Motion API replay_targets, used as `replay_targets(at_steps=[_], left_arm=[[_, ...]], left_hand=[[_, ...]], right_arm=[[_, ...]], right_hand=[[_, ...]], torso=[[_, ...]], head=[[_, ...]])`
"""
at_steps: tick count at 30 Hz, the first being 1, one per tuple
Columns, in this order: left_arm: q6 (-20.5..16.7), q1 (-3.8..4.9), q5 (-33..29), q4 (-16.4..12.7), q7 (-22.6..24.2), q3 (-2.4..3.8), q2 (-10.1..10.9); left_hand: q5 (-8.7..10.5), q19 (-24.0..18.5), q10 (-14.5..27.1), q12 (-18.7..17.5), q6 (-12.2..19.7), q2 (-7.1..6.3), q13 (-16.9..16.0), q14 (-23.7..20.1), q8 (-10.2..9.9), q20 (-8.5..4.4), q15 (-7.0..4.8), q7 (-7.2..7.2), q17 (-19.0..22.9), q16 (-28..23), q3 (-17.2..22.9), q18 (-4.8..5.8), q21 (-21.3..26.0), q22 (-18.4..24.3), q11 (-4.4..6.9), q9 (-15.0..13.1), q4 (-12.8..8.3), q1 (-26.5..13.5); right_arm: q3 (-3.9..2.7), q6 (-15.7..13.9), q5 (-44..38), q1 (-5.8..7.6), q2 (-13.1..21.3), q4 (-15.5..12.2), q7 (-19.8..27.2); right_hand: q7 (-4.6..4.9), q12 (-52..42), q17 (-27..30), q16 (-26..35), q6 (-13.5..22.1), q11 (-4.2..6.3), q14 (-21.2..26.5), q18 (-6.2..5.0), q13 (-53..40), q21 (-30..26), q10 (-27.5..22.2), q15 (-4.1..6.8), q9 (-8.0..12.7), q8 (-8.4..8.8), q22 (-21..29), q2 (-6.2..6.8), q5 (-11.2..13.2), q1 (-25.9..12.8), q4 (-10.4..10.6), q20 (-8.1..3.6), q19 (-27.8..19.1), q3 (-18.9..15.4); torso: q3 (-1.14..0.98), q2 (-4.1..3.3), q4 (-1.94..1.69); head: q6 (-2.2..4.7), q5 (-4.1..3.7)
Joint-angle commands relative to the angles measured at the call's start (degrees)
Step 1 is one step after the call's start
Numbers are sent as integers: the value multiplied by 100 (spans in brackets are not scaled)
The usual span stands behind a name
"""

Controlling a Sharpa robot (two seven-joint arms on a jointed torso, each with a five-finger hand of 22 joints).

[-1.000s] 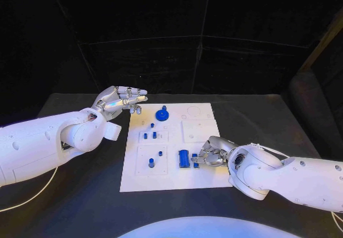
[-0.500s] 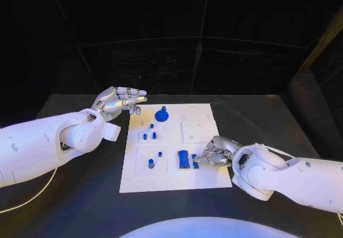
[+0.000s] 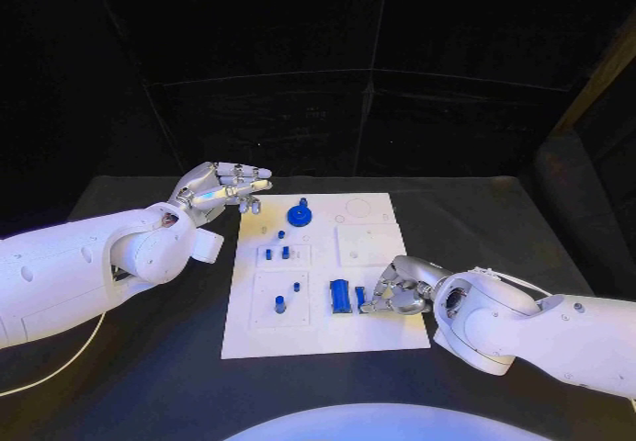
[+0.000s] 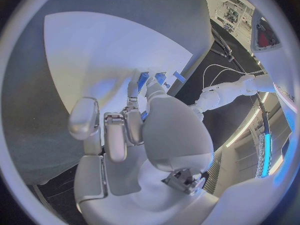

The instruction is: Assemble the parts on the task board

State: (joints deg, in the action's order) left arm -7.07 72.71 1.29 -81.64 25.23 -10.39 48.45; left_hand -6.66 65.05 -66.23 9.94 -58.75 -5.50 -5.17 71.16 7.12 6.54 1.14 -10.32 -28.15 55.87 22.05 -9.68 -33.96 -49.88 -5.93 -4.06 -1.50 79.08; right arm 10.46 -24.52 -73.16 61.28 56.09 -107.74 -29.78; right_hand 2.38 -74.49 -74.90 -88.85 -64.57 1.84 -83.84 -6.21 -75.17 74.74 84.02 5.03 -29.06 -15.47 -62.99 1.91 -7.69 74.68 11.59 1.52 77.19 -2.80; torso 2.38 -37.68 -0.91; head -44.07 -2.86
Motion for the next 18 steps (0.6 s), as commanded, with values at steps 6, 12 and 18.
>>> replay_targets(at_steps=[6, 12, 18], left_arm=[[68, 6, -12, -5, 18, 3, -6], [67, 6, -12, -8, 18, 3, -3], [63, 6, -12, -6, 19, 3, 4]], left_hand=[[21, -4, 46, 21, 43, 1, 9, -31, -20, 31, -11, -7, 1, -22, -32, -78, 26, 6, -3, 5, -12, -44], [21, -4, 46, 21, 43, 1, 9, -31, -20, 31, -11, -7, 1, -22, -32, -78, 26, 6, -3, 5, -12, -44], [21, -4, 46, 21, 43, 1, 9, -31, -20, 31, -11, -7, 1, -22, -32, -78, 26, 6, -3, 5, -12, -44]], right_arm=[[0, 175, -99, 4, -128, 178, 21], [0, 86, -134, 4, -207, 272, 8], [-1, -73, -36, 4, -127, 167, 266]], right_hand=[[-5, 14, -1321, -25, 25, -6, -576, 83, -472, -19, 44, 13, -14, 5, 2, -76, -12, 134, -78, -21, -11, -21], [-8, 14, -1318, -23, 21, -3, -575, 82, -474, -22, 44, 16, -21, 7, 4, -134, -67, 170, -95, -23, -12, -34], [9, 8, -1316, -22, 29, -15, -575, 83, -482, -24, 47, 9, -28, 18, 2, -127, -122, 54, -30, -21, -11, -171]], torso=[[5, -13, -6], [3, -11, -3], [-1, 0, 9]], head=[[-3, 8], [-9, 15], [-11, 19]])
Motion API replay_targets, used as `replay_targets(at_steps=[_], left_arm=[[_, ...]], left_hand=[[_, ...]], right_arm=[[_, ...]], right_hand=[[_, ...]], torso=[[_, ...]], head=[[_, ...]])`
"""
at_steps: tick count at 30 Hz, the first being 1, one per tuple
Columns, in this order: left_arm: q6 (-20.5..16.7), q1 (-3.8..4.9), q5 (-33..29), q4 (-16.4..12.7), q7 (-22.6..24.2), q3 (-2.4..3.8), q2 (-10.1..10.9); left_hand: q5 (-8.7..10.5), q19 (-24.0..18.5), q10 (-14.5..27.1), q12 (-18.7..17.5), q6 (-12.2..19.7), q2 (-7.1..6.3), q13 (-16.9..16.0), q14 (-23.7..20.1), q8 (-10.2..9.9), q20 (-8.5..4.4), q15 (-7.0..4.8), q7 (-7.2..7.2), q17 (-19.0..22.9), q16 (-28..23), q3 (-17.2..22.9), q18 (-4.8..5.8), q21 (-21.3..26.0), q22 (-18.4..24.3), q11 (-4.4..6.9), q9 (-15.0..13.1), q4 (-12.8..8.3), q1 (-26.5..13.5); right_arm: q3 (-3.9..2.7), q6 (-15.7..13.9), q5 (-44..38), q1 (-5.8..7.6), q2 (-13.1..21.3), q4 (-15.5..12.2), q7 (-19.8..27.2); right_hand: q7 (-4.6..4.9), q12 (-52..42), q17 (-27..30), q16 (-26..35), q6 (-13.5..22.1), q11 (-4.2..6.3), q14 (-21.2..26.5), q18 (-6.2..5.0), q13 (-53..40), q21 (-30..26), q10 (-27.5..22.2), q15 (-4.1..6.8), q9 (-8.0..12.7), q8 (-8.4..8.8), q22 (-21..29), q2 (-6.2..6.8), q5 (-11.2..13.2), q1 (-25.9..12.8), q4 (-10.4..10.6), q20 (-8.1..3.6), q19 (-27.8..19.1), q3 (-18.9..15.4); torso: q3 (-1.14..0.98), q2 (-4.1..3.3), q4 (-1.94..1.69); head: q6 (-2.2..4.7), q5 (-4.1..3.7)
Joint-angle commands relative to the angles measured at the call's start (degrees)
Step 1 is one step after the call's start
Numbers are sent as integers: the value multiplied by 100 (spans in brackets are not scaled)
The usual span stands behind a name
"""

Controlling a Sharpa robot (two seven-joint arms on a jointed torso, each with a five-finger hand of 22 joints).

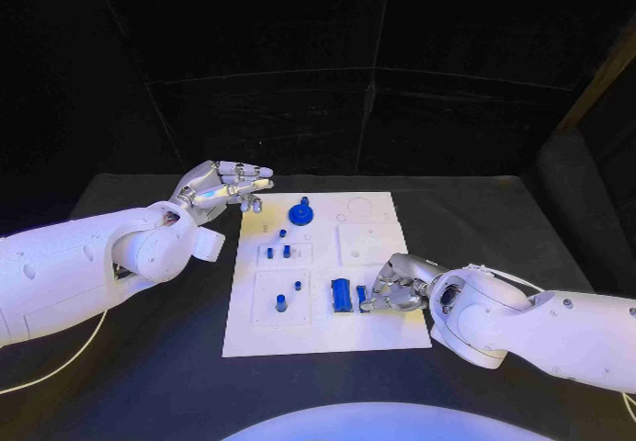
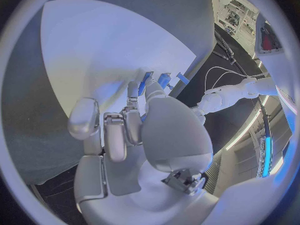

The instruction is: Assemble the parts on the task board

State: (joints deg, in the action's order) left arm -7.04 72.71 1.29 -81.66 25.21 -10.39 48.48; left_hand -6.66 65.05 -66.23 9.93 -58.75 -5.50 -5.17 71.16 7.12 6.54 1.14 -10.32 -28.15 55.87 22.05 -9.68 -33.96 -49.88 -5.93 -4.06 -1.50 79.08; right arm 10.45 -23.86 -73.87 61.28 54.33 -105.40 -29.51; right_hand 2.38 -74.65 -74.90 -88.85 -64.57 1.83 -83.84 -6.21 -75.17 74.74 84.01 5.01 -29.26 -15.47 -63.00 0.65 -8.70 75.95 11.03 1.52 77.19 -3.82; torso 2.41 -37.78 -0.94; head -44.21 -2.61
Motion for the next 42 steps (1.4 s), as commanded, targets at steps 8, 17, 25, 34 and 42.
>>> replay_targets(at_steps=[8, 17, 25, 34, 42], left_arm=[[59, 3, -14, 20, 35, 2, -14], [65, -4, -525, 157, 104, -98, -64], [-14, -10, -735, 665, 215, -128, -342], [-605, -124, -1023, 1499, 556, -126, -868], [-486, -176, -857, 1676, 337, -114, -1024]], left_hand=[[21, -1, 57, 28, 49, 5, 8, -38, -20, 36, -6, -8, 16, -26, -47, -77, 39, 15, -5, 4, -6, -58], [37, -303, 108, 104, 106, -128, -25, -462, -20, 121, 56, 17, 205, -411, -619, -79, 467, 289, -23, -2, 361, -535], [28, -1366, 258, -160, 173, 112, 115, -1474, -72, 455, 410, 0, 1219, -2737, -1067, -30, 2037, 1493, -168, 13, 501, -211], [12, -2668, 810, -640, 391, 295, 161, -1951, -335, 980, 859, 68, 2046, -4469, -1411, -86, 3051, 2734, -487, 37, 489, 28], [218, -4498, 3046, -993, 2327, 550, 517, -3707, -712, 457, 532, 371, 2815, -5143, -2205, 288, 3396, 3938, -93, 406, 150, -2590]], right_arm=[[-11, -431, 1135, 42, 360, -224, 1617], [-20, -316, 4300, 533, 55, 919, 4178], [-98, 140, 5946, 693, -804, 2630, 5271], [-201, 466, 6349, 707, -1722, 4080, 5770], [-215, 246, 6104, 687, -1928, 4335, 5486]], right_hand=[[193, 256, -1139, 67, 453, -166, -535, 42, -350, -191, -77, -106, 101, 324, 252, 25, 126, -298, 230, 65, -156, -392], [442, 4547, 2432, 2678, 782, -385, 490, -435, 2617, -2422, -1738, -291, 489, 890, 3100, -334, -35, 512, -129, 263, -1667, -409], [776, 6608, 4924, 6218, 912, -798, 1940, -322, 4771, -4268, -2226, -799, 937, 1195, 4203, -420, -33, 1082, -272, 717, -2664, -394], [894, 7096, 6089, 7988, 1035, -1036, 2471, -415, 6290, -5686, -2080, -1220, 1615, 1192, 5107, -464, -60, 1134, -414, 1245, -3115, -403], [542, 7465, 6922, 8885, 2874, -821, 4455, -97, 7079, -6640, -4288, -1053, 2296, 1547, 5749, -65, 237, -1868, -1103, 877, -4623, -142]], torso=[[2, 42, 5], [65, 222, -17], [114, 381, -31], [98, 455, -61], [87, 449, -58]], head=[[77, -62], [247, -181], [594, -277], [848, -256], [876, -240]])
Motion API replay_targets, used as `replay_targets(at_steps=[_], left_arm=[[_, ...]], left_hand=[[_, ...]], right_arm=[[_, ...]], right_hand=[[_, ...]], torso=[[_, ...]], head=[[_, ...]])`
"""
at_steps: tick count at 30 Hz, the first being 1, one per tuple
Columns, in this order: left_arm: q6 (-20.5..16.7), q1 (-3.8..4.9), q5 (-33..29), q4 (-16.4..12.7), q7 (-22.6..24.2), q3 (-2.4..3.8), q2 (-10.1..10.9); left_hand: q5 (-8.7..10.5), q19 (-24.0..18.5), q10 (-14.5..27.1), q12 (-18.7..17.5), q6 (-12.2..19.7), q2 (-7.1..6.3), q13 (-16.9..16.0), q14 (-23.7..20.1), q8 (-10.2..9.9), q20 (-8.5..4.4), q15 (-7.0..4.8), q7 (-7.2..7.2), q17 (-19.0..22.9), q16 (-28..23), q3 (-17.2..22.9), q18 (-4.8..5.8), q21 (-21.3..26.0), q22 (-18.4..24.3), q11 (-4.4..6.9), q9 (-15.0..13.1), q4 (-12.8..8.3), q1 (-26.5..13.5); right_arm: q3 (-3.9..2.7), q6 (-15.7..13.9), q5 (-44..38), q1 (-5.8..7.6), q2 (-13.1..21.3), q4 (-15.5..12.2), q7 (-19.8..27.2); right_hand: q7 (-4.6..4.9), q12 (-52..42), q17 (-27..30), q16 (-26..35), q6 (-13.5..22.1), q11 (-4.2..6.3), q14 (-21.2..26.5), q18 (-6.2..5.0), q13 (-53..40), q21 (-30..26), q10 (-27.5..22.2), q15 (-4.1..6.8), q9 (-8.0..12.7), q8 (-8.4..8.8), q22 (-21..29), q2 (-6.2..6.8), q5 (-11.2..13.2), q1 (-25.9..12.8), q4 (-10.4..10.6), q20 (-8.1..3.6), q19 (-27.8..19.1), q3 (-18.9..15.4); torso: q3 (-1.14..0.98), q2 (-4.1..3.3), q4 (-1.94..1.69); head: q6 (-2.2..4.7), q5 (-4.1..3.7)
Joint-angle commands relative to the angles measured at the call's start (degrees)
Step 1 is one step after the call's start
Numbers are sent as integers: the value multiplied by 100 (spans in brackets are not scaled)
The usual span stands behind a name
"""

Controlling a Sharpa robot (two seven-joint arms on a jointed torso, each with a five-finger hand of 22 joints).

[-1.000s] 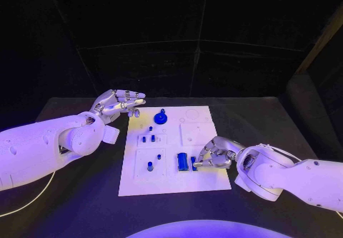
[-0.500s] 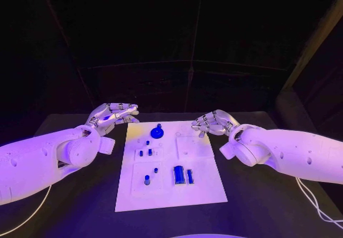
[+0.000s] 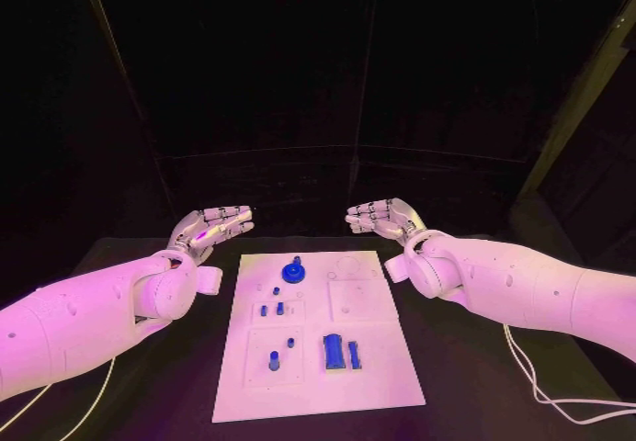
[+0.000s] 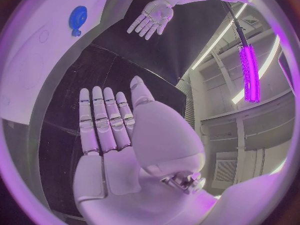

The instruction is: Assemble the parts on the task board

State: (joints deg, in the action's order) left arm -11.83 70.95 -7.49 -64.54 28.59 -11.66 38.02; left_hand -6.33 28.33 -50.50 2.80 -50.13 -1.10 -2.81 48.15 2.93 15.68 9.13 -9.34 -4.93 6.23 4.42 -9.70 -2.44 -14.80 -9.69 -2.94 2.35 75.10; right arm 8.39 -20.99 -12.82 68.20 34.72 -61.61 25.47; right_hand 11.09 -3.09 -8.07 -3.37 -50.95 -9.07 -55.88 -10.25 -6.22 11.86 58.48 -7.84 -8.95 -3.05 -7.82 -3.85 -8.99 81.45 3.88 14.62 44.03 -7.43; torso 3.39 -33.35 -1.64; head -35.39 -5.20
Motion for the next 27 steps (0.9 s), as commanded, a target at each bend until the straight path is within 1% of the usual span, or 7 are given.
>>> replay_targets(at_steps=[1, 11, 12, 13, 17, 19, 27], left_arm=[[-63, -18, 34, -80, 1, 32, 33], [-1177, -392, 285, -946, 43, 431, 256], [-1351, -450, 325, -1081, 50, 493, 291], [-1539, -513, 367, -1227, 57, 561, 328], [-2235, -746, 524, -1769, 83, 810, 468], [-2577, -860, 602, -2034, 96, 932, 536], [-3190, -1066, 740, -2511, 119, 1152, 659]], left_hand=[[212, -927, 1647, -280, 1635, 110, 281, -1569, -293, -512, -297, 306, 493, -205, -442, 291, 244, 485, 317, 294, -235, -2451], [633, -1569, 2796, -280, 2773, 110, 281, -2664, -293, -866, -505, 516, 493, -623, -442, 447, 244, 822, 537, 294, -235, -4157], [633, -1620, 2884, -280, 2862, 110, 281, -2748, -293, -893, -913, 532, 493, -623, -442, 485, 244, 848, 554, 294, -235, -4289], [633, -1665, 2967, -280, 2946, 110, 281, -2827, -293, -921, -913, 934, 493, -623, -442, 507, 244, 872, 969, 294, -235, -4414], [633, -1837, 3287, -280, 3260, 110, 281, -3131, -293, -1027, -913, 934, 493, -623, -442, 546, 244, 966, 969, 294, -235, -4887], [633, -1930, 3443, -280, 3418, 110, 281, -3284, -293, -1074, -913, 934, 493, -623, -442, 970, 244, 1011, 969, 294, -235, -5123], [633, -2186, 3884, -280, 3853, 110, 281, -3703, -293, -1568, -913, 934, 493, -623, -442, 970, 244, 1480, 969, 294, -235, -5776]], right_arm=[[-25, -86, 25, -21, 53, -100, -4], [-357, -994, 537, -340, 438, -1214, 174], [-409, -1136, 617, -390, 498, -1388, 202], [-464, -1285, 701, -443, 561, -1572, 231], [-641, -1770, 975, -613, 767, -2168, 326], [-722, -1993, 1101, -692, 862, -2441, 369], [-839, -2313, 1281, -804, 997, -2834, 432]], right_hand=[[-361, 309, 266, 337, 1660, 296, 1819, 308, 207, -388, -1904, 256, 293, 305, 258, 385, 295, -2657, -388, -478, -1433, 243], [-612, 309, 807, 337, 2816, 502, 3086, 507, 622, -659, -3231, 784, 895, 305, 782, 385, 899, -4504, -388, -810, -2430, 743], [-630, 309, 807, 337, 2905, 907, 3183, 530, 622, -679, -3332, 784, 895, 305, 782, 385, 899, -4644, -388, -834, -2507, 743], [-649, 309, 807, 337, 2988, 907, 3276, 530, 622, -698, -3428, 784, 895, 305, 782, 385, 899, -4777, -388, -860, -2579, 743], [-1109, 309, 807, 337, 3307, 907, 3625, 593, 622, -772, -3793, 784, 895, 305, 782, 385, 899, -5285, -388, -950, -2854, 743], [-1109, 309, 807, 337, 3465, 907, 3798, 592, 622, -1186, -3977, 784, 895, 305, 782, 385, 899, -5540, -388, -994, -2992, 743], [-1109, 309, 807, 337, 3906, 907, 4283, 1025, 622, -1186, -4481, 784, 895, 305, 782, 385, 899, -6244, -388, -1462, -3368, 743]], torso=[[-29, 18, 21], [-301, 193, 146], [-316, 202, 153], [-328, 210, 159], [-339, 217, 164], [-339, 217, 164], [-339, 217, 164]], head=[[0, 46], [88, 461], [93, 484], [97, 503], [101, 520], [101, 520], [101, 520]])
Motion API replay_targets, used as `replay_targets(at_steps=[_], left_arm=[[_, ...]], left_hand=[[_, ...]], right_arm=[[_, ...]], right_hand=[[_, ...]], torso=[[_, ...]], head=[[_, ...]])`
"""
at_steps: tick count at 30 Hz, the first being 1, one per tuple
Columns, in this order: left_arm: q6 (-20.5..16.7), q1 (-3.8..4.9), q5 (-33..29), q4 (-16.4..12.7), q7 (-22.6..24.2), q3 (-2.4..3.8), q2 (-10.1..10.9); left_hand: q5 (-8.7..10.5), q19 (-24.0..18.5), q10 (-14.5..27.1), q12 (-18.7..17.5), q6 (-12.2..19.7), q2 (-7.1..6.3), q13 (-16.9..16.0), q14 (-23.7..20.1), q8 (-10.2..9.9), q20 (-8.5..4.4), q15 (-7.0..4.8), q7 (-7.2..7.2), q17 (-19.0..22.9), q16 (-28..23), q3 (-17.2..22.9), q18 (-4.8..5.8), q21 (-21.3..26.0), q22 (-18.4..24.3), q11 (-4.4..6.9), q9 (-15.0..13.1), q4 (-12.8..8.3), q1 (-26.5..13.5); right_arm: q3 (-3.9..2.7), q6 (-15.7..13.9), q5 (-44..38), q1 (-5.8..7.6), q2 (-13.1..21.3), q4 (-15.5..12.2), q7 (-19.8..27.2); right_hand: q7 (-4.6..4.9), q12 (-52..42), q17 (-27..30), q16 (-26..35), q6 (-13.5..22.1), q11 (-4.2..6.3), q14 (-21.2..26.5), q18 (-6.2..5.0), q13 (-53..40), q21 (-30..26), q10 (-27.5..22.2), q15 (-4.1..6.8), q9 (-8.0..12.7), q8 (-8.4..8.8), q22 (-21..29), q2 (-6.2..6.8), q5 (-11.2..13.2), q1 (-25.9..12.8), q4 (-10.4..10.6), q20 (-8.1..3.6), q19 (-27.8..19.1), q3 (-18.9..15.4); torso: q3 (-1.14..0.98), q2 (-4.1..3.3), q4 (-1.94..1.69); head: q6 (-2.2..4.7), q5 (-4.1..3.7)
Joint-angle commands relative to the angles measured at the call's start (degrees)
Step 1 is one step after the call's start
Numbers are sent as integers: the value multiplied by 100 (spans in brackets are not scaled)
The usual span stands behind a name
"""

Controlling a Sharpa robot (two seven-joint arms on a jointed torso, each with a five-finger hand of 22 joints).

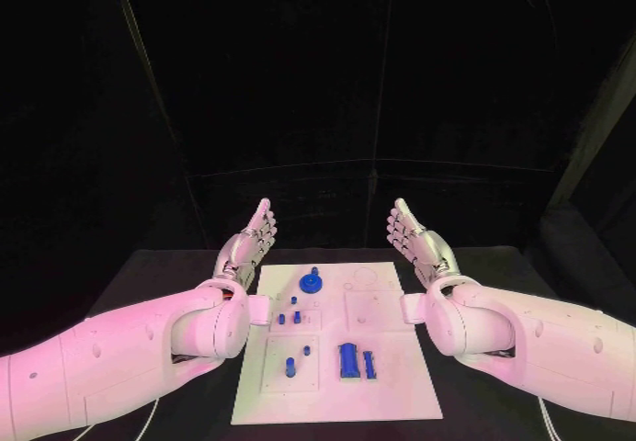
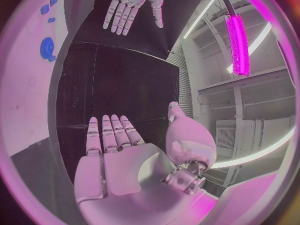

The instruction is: Assemble the parts on the task board

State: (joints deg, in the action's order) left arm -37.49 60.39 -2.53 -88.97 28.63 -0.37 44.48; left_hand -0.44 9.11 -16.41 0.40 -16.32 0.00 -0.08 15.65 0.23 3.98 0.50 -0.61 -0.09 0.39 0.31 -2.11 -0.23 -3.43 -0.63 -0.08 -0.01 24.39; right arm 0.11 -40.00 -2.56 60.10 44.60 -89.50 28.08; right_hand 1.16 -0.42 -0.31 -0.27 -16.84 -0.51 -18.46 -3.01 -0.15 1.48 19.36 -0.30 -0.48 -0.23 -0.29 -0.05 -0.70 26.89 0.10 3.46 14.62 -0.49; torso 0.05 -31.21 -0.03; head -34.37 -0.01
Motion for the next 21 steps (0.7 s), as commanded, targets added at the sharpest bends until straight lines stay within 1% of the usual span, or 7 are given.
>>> replay_targets(at_steps=[1, 8, 12, 13, 21], left_arm=[[-656, -21, 252, -93, 116, 34, 20], [-663, -23, 253, -98, 117, 37, 22], [-663, -23, 253, -98, 117, 37, 22], [-663, -23, 253, -98, 117, 37, 22], [-663, -23, 253, -98, 117, 37, 22]], left_hand=[[44, -294, 539, -40, 533, 0, 8, -509, -23, -398, -50, 61, 9, -39, -31, 211, 23, 343, 63, 8, 1, -798], [44, -449, 822, -40, 818, 0, 8, -784, -23, -398, -50, 61, 9, -39, -31, 211, 23, 343, 63, 8, 1, -1220], [44, -509, 947, -40, 944, 0, 8, -901, -23, -398, -50, 61, 9, -39, -31, 211, 23, 343, 63, 8, 1, -1408], [44, -911, 972, -40, 969, 0, 8, -929, -23, -398, -50, 61, 9, -39, -31, 211, 23, 343, 63, 8, 1, -1447], [44, -911, 1147, -40, 1133, 0, 8, -1092, -23, -398, -50, 61, 9, -39, -31, 211, 23, 343, 63, 8, 1, -1713]], right_arm=[[-11, -412, 256, 6, 9, -46, 171], [-11, -412, 256, 6, 9, -46, 171], [-11, -412, 256, 6, 9, -46, 171], [-11, -412, 256, 6, 9, -46, 171], [-11, -412, 256, 6, 9, -46, 171]], right_hand=[[-116, 42, 31, 27, 550, 51, 603, 301, 15, -148, -636, 30, 48, 23, 29, 5, 70, -879, -10, -346, -476, 49], [-116, 42, 31, 27, 847, 51, 926, 301, 15, -148, -969, 30, 48, 23, 29, 5, 70, -1350, -10, -346, -726, 49], [-116, 42, 31, 27, 973, 51, 1066, 301, 15, -148, -1117, 30, 48, 23, 29, 5, 70, -1549, -10, -346, -839, 49], [-116, 42, 31, 27, 999, 51, 1097, 301, 15, -148, -1151, 30, 48, 23, 29, 5, 70, -1593, -10, -346, -853, 49], [-116, 42, 31, 27, 1169, 51, 1290, 301, 15, -148, -1345, 30, 48, 23, 29, 5, 70, -1879, -10, -346, -1005, 49]], torso=[[-5, 3, 3], [-5, 3, 3], [-5, 3, 3], [-5, 3, 3], [-5, 3, 3]], head=[[-1, 1], [-1, 1], [-1, 1], [-1, 1], [-1, 1]])
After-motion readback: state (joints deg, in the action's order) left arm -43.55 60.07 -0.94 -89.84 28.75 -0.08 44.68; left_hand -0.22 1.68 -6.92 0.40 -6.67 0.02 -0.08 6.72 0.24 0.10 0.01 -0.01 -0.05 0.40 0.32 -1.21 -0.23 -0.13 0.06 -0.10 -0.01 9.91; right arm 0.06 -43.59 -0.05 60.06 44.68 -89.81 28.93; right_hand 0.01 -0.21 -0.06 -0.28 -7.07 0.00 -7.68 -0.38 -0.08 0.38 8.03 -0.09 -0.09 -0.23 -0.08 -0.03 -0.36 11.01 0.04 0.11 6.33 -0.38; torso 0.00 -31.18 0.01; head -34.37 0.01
